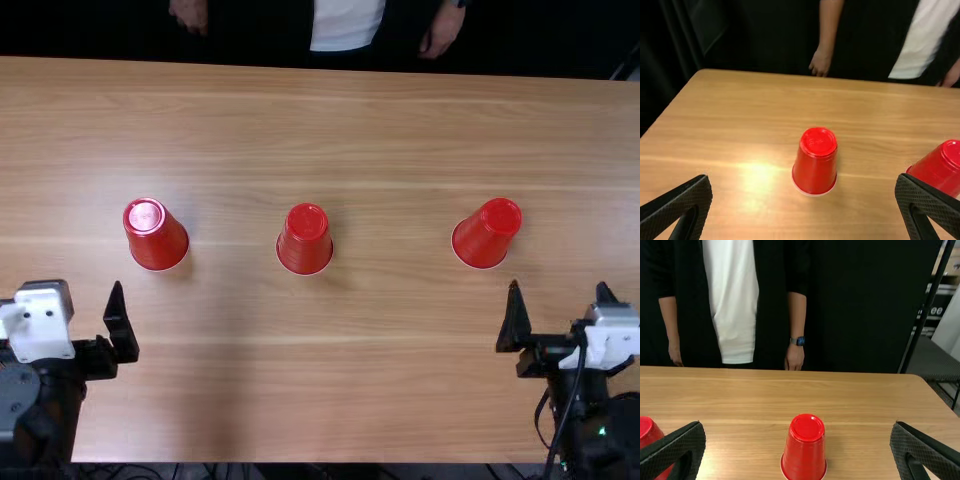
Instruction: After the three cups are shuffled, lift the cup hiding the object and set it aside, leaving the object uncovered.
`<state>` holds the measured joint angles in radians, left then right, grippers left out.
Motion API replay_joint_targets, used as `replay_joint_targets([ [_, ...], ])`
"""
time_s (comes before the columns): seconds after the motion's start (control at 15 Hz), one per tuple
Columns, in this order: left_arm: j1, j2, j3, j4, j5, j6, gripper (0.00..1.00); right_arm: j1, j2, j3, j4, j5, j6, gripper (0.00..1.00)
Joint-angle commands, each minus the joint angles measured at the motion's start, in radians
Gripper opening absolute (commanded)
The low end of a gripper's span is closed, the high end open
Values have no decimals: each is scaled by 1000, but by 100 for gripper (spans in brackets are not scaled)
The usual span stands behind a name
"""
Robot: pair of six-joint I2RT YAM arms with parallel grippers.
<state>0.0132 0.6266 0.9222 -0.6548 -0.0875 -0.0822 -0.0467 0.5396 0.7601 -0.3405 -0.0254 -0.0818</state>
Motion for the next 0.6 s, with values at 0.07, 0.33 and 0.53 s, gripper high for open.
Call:
replay_joint_targets([
  [0.07,7,124,202,-150,-45,29,100,-5,131,166,-154,0,3,100],
  [0.33,7,311,440,-407,-45,58,100,-4,310,387,-388,-2,3,100],
  [0.53,5,427,555,-606,-45,56,100,-4,428,481,-546,-2,1,100],
])
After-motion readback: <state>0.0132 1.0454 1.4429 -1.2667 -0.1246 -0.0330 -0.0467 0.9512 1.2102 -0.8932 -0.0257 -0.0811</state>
